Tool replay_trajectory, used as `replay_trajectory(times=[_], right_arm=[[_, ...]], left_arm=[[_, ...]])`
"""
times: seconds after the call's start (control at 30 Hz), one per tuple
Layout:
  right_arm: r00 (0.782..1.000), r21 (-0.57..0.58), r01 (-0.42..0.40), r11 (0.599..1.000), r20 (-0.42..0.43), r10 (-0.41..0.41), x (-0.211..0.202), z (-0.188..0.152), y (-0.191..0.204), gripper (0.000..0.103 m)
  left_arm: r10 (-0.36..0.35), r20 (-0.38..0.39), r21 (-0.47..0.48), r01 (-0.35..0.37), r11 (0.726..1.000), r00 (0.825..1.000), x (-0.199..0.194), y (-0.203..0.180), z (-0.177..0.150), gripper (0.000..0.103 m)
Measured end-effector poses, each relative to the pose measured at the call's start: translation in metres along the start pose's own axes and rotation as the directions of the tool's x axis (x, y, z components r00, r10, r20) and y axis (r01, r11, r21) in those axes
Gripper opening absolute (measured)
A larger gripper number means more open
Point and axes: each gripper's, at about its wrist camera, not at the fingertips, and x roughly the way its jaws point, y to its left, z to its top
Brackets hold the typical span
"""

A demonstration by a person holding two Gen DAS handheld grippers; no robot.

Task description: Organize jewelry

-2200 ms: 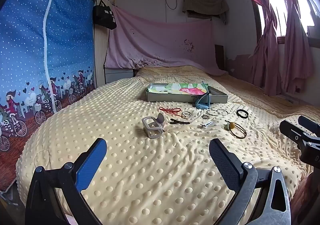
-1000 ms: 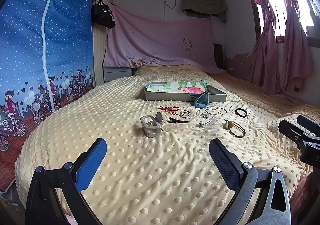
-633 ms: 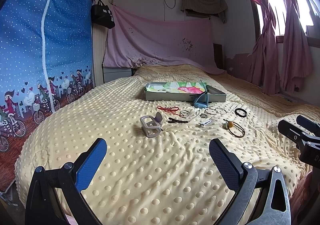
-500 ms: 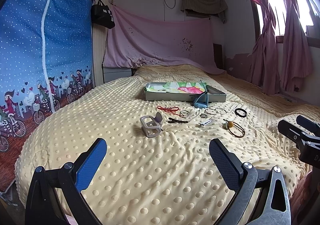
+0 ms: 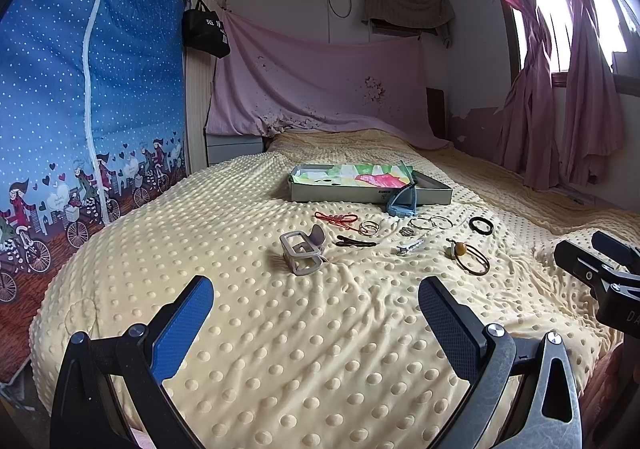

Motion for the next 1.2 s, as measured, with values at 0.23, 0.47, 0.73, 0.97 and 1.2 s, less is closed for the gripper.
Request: replay_trajectory(times=[0.23, 0.47, 0.73, 0.97, 1.2], right_arm=[[1.000, -0.001, 0.000, 1.000, -0.001, 0.000, 0.0004, 0.0001, 0.0005, 0.102], [1.000, -0.001, -0.002, 1.000, -0.001, 0.002, 0.0000, 0.0002, 0.0004, 0.102], [1.000, 0.002, -0.001, 1.000, 0.003, 0.001, -0.0017, 0.0006, 0.0007, 0.102], [1.000, 0.004, -0.005, 1.000, 0.005, 0.005, -0.0025, 0.0013, 0.0001, 0.102], [1.000, -0.006, -0.008, 1.000, 0.007, 0.008, 0.0001, 0.0024, 0.0008, 0.102]], left_arm=[[0.001, -0.001, 0.000, -0.001, 1.000, 1.000, 0.0003, -0.0001, 0.0001, 0.103], [0.000, -0.001, 0.000, 0.000, 1.000, 1.000, -0.0001, 0.0002, 0.0000, 0.103], [0.001, 0.001, -0.001, -0.001, 1.000, 1.000, -0.0012, 0.0010, 0.0004, 0.103], [0.015, 0.020, -0.013, -0.015, 1.000, 1.000, -0.0042, 0.0034, 0.0015, 0.103], [-0.024, 0.014, -0.044, 0.025, 0.999, 1.000, -0.0005, 0.0077, 0.0026, 0.103]])
